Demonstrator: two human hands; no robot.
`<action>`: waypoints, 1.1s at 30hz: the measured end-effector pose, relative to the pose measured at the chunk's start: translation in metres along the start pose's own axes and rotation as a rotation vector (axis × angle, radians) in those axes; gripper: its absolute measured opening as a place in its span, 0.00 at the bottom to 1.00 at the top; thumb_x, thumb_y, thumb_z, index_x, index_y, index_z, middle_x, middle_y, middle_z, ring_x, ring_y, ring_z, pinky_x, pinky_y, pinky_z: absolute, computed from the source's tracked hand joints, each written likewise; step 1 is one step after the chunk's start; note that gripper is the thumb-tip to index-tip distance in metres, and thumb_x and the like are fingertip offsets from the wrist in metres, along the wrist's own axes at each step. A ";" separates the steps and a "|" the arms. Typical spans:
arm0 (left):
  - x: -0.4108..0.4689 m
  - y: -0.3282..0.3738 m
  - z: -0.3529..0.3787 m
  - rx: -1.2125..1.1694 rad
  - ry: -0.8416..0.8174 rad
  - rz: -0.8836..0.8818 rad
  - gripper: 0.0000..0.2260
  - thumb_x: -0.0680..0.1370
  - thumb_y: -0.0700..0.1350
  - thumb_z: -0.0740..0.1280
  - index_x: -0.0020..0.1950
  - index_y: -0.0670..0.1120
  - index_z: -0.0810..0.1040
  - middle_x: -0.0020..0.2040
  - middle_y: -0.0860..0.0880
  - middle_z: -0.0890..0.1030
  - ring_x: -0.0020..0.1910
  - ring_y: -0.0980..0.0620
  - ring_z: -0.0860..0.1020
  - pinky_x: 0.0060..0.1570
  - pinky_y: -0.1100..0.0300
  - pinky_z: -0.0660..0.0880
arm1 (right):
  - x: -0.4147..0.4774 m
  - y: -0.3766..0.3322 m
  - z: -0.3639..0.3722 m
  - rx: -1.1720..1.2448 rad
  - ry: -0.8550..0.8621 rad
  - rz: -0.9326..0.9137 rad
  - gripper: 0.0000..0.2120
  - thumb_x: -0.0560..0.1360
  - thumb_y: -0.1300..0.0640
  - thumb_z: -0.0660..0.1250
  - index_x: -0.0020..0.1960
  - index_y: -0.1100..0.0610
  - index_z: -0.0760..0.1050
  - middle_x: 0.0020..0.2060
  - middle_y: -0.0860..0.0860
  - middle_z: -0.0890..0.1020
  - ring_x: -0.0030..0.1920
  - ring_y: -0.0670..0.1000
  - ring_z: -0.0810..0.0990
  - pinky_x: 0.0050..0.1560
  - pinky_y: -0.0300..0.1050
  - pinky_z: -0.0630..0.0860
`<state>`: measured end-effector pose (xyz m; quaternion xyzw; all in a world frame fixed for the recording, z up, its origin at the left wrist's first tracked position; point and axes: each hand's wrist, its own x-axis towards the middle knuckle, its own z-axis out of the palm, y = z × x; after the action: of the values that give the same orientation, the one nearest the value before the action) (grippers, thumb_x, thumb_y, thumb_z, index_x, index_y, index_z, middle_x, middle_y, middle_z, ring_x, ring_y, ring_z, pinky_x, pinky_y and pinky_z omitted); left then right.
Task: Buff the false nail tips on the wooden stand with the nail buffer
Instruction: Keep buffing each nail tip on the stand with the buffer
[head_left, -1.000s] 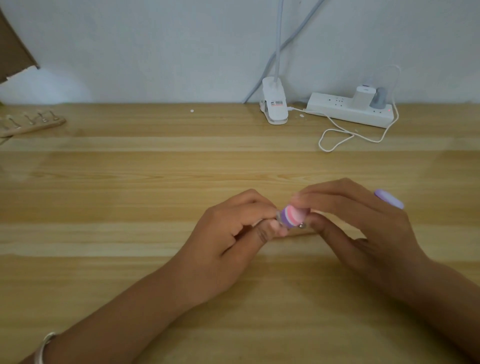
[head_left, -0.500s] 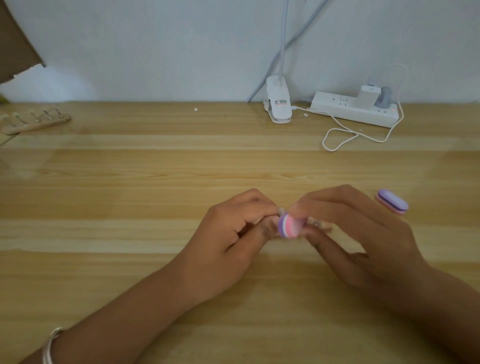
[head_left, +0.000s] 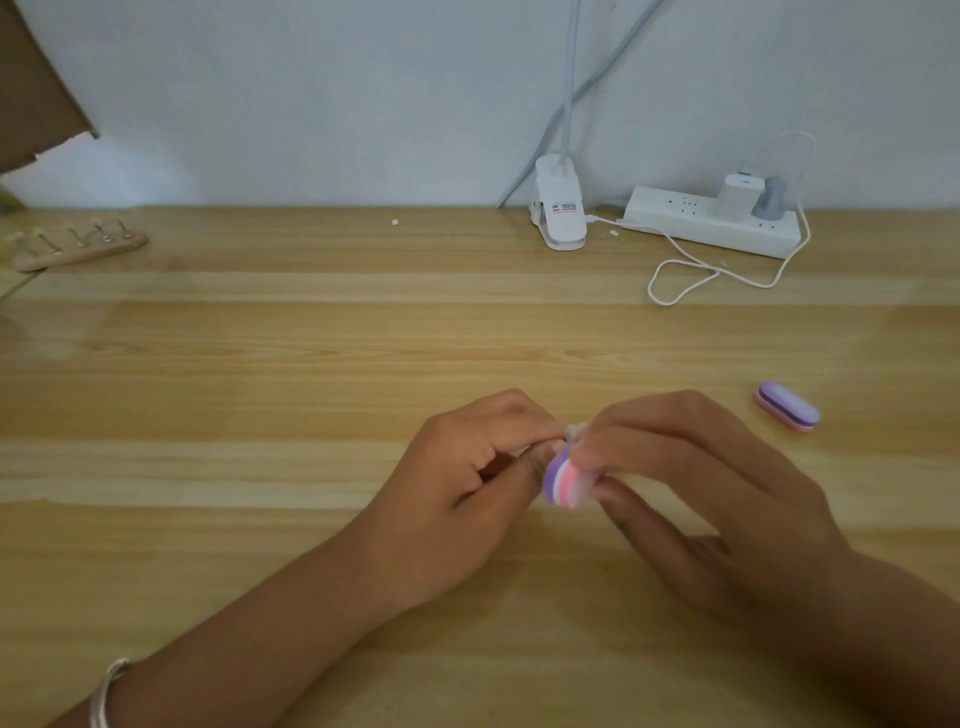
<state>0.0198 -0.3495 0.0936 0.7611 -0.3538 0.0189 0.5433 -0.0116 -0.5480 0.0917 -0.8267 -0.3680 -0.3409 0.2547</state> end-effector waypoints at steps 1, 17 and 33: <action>0.000 0.000 0.000 0.003 0.006 -0.012 0.08 0.79 0.39 0.64 0.50 0.40 0.83 0.43 0.47 0.79 0.41 0.51 0.78 0.41 0.58 0.74 | 0.001 0.005 -0.002 -0.050 -0.010 0.012 0.07 0.79 0.64 0.65 0.51 0.61 0.82 0.49 0.53 0.82 0.52 0.47 0.78 0.62 0.30 0.66; 0.000 0.013 -0.002 -0.270 -0.077 -0.171 0.12 0.79 0.41 0.61 0.38 0.41 0.79 0.29 0.58 0.75 0.27 0.65 0.69 0.31 0.75 0.64 | -0.003 0.006 0.003 0.063 0.043 0.005 0.13 0.77 0.68 0.67 0.58 0.54 0.79 0.52 0.52 0.80 0.52 0.50 0.80 0.54 0.41 0.75; -0.002 0.016 -0.005 -0.429 -0.139 -0.274 0.12 0.78 0.40 0.60 0.36 0.40 0.78 0.28 0.56 0.75 0.23 0.65 0.69 0.27 0.76 0.63 | -0.005 0.014 -0.001 0.085 -0.015 -0.055 0.12 0.77 0.69 0.66 0.57 0.56 0.76 0.52 0.53 0.79 0.52 0.52 0.79 0.52 0.45 0.76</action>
<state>0.0113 -0.3468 0.1082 0.6685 -0.2799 -0.1825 0.6644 -0.0036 -0.5588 0.0864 -0.8074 -0.4066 -0.3255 0.2772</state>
